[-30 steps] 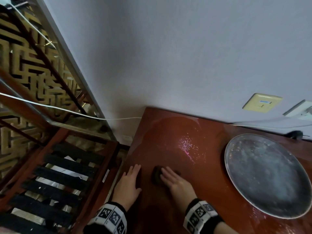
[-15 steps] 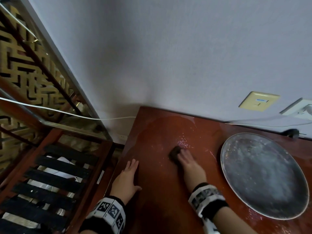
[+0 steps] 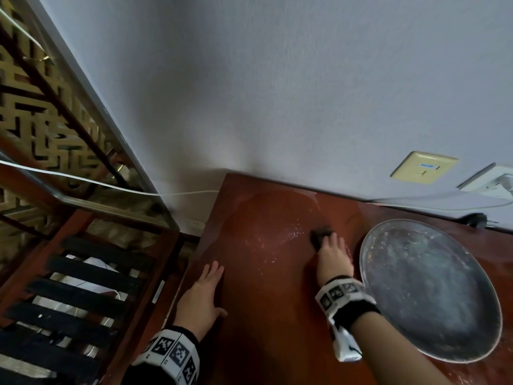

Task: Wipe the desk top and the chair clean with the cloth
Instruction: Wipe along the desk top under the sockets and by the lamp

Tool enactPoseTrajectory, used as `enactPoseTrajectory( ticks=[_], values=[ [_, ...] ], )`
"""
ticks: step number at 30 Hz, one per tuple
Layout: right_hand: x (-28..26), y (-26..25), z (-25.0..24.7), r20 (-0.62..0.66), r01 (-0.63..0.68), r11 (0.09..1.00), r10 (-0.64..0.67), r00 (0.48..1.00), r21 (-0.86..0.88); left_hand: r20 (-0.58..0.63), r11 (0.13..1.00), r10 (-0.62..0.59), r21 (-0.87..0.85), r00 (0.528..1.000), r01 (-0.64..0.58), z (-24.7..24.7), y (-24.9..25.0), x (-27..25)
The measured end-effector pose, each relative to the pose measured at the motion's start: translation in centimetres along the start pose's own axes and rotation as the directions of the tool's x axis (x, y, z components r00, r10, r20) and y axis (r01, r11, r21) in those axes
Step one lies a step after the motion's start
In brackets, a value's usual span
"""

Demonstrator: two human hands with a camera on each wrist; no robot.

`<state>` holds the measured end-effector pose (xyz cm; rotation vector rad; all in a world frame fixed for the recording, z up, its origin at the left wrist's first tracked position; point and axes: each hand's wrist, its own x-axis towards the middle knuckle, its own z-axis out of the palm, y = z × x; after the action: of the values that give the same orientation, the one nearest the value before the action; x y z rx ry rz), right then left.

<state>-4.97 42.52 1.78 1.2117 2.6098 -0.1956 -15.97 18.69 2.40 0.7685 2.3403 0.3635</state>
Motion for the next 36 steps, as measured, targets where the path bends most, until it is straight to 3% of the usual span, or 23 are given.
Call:
enactPoseTrajectory(
  ticks=[4,9,10,11,12,13,15,16,19,20,21,23,26,27,28,29,31,33,35,36],
  values=[
    [2.6,0.8,0.1,0.023,-0.148,0.987,0.15,0.988,-0.066,0.005,1.0,-0.002,-0.007,1.0,0.002,0.2,-0.3,0.2],
    [3.8,-0.5,0.7,-0.026,-0.277,0.958,0.28,0.96,0.073,0.013,1.0,0.006,-0.002,1.0,-0.006,0.5,-0.6,0.4],
    [3.2,-1.4,1.4,-0.079,-0.174,0.984,0.176,0.981,0.031,0.019,1.0,0.003,0.002,1.0,-0.003,0.5,-0.6,0.5],
    [1.7,-2.6,1.3,-0.05,-0.023,1.0,0.022,0.998,-0.013,0.023,1.0,0.0,0.006,1.0,-0.001,0.5,-0.6,0.6],
    [0.0,-3.7,1.3,0.039,0.09,0.995,-0.088,0.995,-0.048,0.025,1.0,0.001,0.008,1.0,-0.001,0.5,-0.6,0.8],
    [-1.7,-4.4,1.4,0.038,0.227,0.972,-0.226,0.974,-0.051,0.031,1.0,0.003,0.011,1.0,-0.003,0.4,-0.6,0.9],
    [-2.1,-3.8,1.5,0.039,0.304,0.952,-0.305,0.952,0.035,0.044,1.0,0.011,0.025,0.999,-0.012,0.2,-0.5,1.2],
    [-1.3,-2.5,0.9,0.077,0.271,0.963,-0.271,0.96,0.012,0.05,0.999,0.015,0.036,0.999,-0.017,0.1,-0.4,1.2],
    [2.7,-0.6,-0.9,0.01,-0.029,1.0,0.029,1.0,0.006,0.049,0.999,0.019,0.04,0.999,-0.021,0.1,-0.5,1.1],
    [3.4,-1.1,-0.5,0.0,-0.049,0.999,0.049,0.999,0.007,0.047,0.999,0.02,0.035,0.999,-0.022,0.1,-0.5,1.1],
    [3.4,-2.3,-0.3,-0.02,-0.015,0.998,0.016,1.0,0.055,0.049,0.999,0.021,0.034,0.999,-0.022,0.2,-0.7,1.2],
    [1.3,-5.2,1.4,-0.109,0.246,0.968,-0.241,0.964,0.039,0.06,0.999,0.023,0.038,0.998,-0.026,0.2,-0.8,1.4],
    [-3.4,-7.4,2.8,-0.006,0.632,0.774,-0.633,0.774,-0.035,0.054,0.998,0.044,0.051,0.998,-0.047,0.2,-0.9,1.5],
    [-4.0,-7.1,3.1,0.033,0.683,0.729,-0.682,0.731,-0.043,0.053,0.997,0.052,0.053,0.997,-0.055,0.2,-1.0,1.6],
    [-3.7,-6.5,2.9,0.032,0.695,0.718,-0.695,0.719,-0.034,0.058,0.997,0.058,0.052,0.997,-0.061,0.2,-1.1,1.7],
    [-2.8,-5.8,2.1,0.009,0.681,0.733,-0.681,0.733,-0.002,0.062,0.997,0.059,0.049,0.996,-0.062,0.2,-1.2,1.7],
    [0.2,-5.0,1.0,-0.054,0.548,0.836,-0.546,0.836,0.028,0.061,0.997,0.056,0.043,0.997,-0.059,0.2,-1.2,1.8],
    [2.2,-4.9,0.0,0.008,0.397,0.917,-0.398,0.917,0.045,0.06,0.998,0.054,0.038,0.997,-0.056,0.1,-1.3,1.8],
    [1.3,-6.4,0.2,-0.002,0.369,0.925,-0.37,0.929,0.091,0.054,0.998,0.055,0.029,0.997,-0.056,0.1,-1.4,1.9],
    [-0.1,-7.5,0.9,-0.05,0.471,0.881,-0.469,0.882,0.044,0.045,0.998,0.055,0.021,0.997,-0.056,0.1,-1.3,1.8]
  ],
)
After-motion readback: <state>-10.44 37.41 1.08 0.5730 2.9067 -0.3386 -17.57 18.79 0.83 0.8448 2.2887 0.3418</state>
